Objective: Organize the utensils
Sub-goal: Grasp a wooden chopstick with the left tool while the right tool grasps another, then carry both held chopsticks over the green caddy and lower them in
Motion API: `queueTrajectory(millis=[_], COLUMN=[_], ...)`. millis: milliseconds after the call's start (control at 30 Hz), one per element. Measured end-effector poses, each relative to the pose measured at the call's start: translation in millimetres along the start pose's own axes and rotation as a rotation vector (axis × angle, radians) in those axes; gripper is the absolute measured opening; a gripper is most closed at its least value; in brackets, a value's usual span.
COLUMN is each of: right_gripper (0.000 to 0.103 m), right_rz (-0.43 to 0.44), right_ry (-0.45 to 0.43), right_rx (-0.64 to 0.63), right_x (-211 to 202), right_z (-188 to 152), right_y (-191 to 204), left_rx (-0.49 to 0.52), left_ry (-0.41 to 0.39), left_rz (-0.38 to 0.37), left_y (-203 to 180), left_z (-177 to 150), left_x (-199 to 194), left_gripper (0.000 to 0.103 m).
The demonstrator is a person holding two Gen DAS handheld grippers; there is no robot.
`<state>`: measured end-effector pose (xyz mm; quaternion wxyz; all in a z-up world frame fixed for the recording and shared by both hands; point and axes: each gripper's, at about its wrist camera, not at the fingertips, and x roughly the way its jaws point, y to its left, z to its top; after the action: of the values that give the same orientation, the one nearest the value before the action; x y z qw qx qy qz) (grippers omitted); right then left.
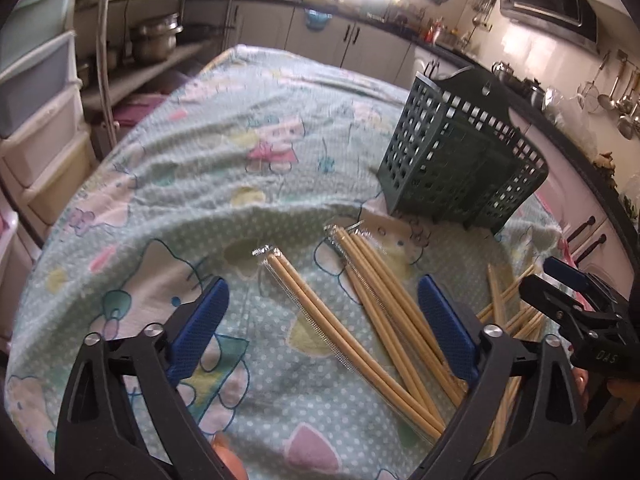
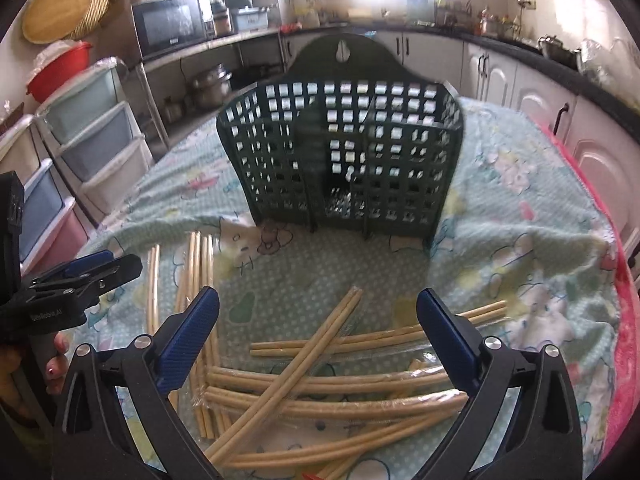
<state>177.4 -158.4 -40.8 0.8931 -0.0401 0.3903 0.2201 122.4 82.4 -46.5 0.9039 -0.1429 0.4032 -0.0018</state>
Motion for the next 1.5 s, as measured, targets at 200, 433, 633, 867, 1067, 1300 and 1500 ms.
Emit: queueTrajectory(millis=[200,433,633,867,1067,1300,1500], right_gripper=[0.082,0.070,0.047,0.011,0.005,0.005,0.005], right_rz=[0.009,0.028,0.014,0.034,0.131,0.232,0.258], right_ry=[0.095,0.175,0.203,0.184,0.146,0.052,-0.107], right_rx=[0.038,0.106,0.132,0.129,0.151,0.170,0.128], right_x=[27.2,47.3,55.9,55.9,41.7,1.1,-53.2], right_z=[2.2,3.6,4.3,5.4,11.8,25.8,52.2], right_y=[-4.7,-15.4,-19.9,-25.3,-26.5,-33.5,-29.9], left_rx=[-0.072,-0.099,-0.101,-0.076,-0.055,0.014,0.075], left_ry=[0.102,0.136,0.143,0.117,0.064,-0.057,-0.169], left_rz=[-0.045,-0.039,0.012,0.054,-0.011,-0.078,-0.132], left_y=[12.6,18.6,22.6,27.5,19.0,-10.7,-41.3], left_z=[3.1,15.8,25.2,26.6,30.8,51.5,80.0], left_x=[23.9,41.2,51.5,52.6,33.0,-13.3,-49.6], left_gripper=[0.072,0.064,0.041,0.010,0.004,0.004,0.003])
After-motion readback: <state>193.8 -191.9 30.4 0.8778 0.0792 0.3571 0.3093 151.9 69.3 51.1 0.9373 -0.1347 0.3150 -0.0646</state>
